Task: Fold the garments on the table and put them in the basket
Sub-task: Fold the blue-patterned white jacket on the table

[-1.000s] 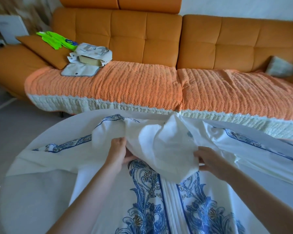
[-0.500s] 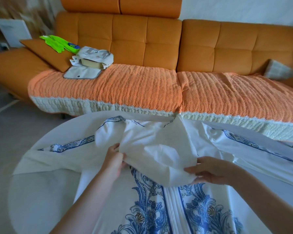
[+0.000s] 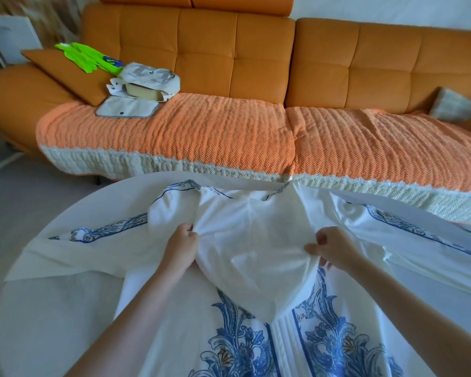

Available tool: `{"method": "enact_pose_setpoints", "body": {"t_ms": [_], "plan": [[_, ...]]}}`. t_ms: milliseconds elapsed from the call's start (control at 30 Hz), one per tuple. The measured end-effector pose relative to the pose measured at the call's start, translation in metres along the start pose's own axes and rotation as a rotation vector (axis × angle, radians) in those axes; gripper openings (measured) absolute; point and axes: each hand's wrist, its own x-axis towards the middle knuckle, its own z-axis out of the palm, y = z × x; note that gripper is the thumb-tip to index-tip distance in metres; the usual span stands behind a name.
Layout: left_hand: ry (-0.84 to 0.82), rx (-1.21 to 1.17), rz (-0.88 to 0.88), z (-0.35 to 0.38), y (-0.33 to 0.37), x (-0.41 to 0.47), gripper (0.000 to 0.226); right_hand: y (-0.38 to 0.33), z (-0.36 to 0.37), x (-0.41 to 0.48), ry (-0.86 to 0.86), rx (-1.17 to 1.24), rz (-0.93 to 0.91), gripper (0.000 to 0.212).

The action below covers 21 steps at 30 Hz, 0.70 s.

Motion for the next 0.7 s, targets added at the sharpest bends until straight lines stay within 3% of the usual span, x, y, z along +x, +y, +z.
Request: {"method": "enact_pose_setpoints", "body": {"t_ms": [100,133,233,267,400,500,567,633,700], "plan": [[0.106,0.117,0.031,-0.011,0.002,0.01,0.018,0.005,-0.022,0.004,-0.08,-0.025,0.017,0.027],[0.142,0.144,0.045,-0.015,0.007,0.013,0.019,0.006,-0.028,0.007,-0.107,-0.017,0.018,0.036],[0.153,0.088,0.035,-0.016,0.013,0.041,0.031,-0.003,-0.033,0.032,0.054,0.048,-0.004,0.102],[0.146,0.067,0.017,-0.014,0.016,0.051,0.036,-0.007,-0.031,0.044,0.101,0.08,-0.003,0.11],[0.156,0.036,0.028,0.003,0.036,0.081,0.056,-0.037,-0.012,0.087,0.148,0.168,0.131,0.067],[0.17,-0.106,0.062,0.019,0.05,0.097,0.064,-0.048,0.001,0.107,0.18,0.162,0.116,0.045],[0.18,-0.198,0.081,0.024,0.05,0.113,0.048,-0.05,0.005,0.117,0.261,0.208,0.072,0.028],[0.263,-0.292,0.067,0.025,0.045,0.127,0.025,-0.047,0.007,0.125,0.384,0.306,0.045,0.029],[0.311,-0.225,0.046,0.025,0.042,0.134,0.028,-0.041,0.011,0.129,0.425,0.194,0.041,0.03]]}}
